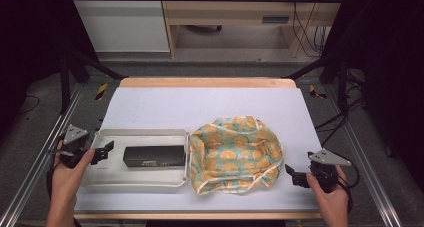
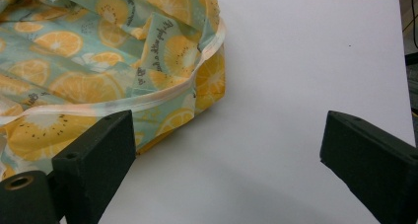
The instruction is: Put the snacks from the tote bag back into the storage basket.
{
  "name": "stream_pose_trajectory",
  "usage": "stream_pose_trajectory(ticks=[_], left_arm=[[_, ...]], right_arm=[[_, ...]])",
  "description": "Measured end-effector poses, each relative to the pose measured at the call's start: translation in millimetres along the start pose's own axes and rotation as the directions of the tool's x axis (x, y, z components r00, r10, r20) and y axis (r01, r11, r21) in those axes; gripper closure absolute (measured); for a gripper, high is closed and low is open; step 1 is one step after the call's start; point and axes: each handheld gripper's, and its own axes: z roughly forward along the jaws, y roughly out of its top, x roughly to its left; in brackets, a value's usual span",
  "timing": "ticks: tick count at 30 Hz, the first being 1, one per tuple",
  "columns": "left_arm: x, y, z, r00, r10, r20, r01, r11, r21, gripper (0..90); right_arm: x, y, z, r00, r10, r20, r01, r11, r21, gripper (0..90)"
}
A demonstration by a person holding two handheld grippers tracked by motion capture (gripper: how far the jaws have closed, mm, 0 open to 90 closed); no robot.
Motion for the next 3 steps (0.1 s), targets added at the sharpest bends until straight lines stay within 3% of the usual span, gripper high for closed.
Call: stream_pose_trajectory(ticks=[3], left_arm=[[-2.9,0.9,-0.5,1.0000,0.000,-0.007,0.000,1.0000,-0.004,6.8]], right_arm=[[0.2,0.6,0.3,1.0000,-0.001,-0.004,0.001,1.000,-0.003,7.2]])
